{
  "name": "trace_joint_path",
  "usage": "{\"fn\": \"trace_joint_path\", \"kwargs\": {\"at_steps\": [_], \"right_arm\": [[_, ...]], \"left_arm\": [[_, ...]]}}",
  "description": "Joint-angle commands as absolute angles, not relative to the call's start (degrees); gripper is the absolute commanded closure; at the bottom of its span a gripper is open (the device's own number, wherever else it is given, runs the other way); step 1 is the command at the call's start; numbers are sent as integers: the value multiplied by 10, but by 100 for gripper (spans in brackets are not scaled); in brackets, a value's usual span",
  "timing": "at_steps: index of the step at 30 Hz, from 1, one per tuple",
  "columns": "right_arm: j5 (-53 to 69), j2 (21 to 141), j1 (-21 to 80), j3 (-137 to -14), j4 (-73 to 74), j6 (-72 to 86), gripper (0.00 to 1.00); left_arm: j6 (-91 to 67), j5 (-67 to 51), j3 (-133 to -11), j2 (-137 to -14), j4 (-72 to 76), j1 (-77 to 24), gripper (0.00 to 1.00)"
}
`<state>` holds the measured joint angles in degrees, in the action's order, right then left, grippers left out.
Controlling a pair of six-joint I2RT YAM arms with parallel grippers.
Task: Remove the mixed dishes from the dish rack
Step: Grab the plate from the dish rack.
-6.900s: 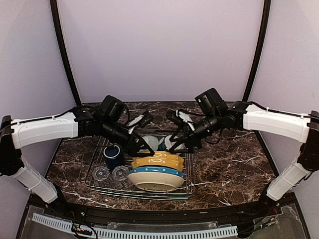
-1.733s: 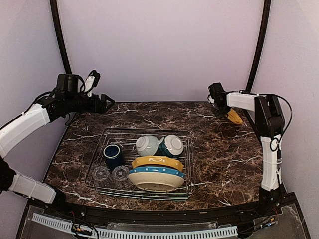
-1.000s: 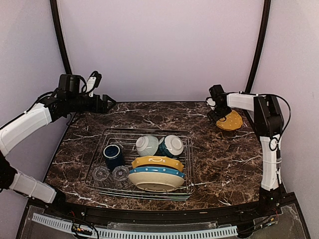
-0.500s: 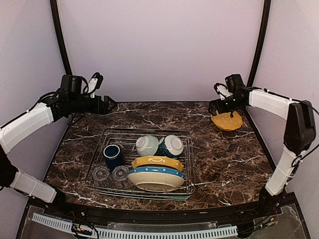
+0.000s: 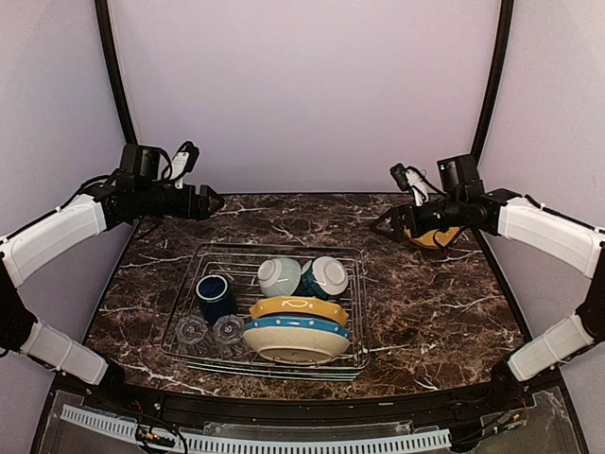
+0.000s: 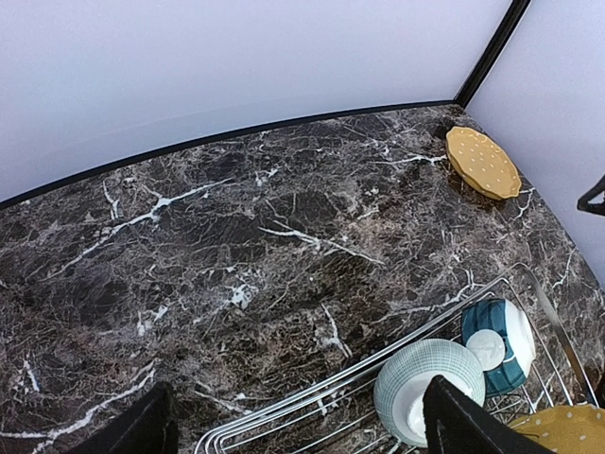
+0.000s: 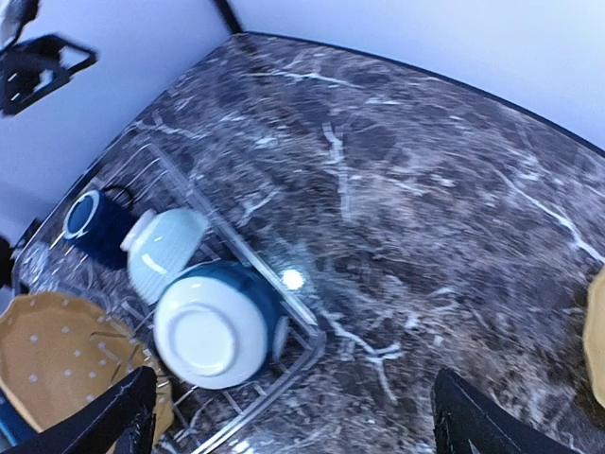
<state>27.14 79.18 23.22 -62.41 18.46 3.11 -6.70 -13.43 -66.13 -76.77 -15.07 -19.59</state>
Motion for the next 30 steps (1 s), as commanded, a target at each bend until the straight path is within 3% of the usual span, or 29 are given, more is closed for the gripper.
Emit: {"fn": "trace_joint_path", "kwargs": {"at_steps": [1, 6, 14, 24, 30], "right_arm": [[366, 777, 309, -659, 222, -52, 1], [426, 776, 383, -693, 248, -98, 1], [379, 850, 460, -754, 324, -145, 7], [390, 912, 508, -799, 389, -166, 23], [389, 928, 530, -804, 394, -161, 26]], "left_arm": [[-62, -124, -659, -762, -161, -192, 11], [-59, -112, -657, -761, -161, -192, 11], [-59, -111, -660, -765, -163, -192, 11], [-59, -116, -661, -767, -165, -192, 11], [-59, -118, -662, -767, -166, -192, 11]]}}
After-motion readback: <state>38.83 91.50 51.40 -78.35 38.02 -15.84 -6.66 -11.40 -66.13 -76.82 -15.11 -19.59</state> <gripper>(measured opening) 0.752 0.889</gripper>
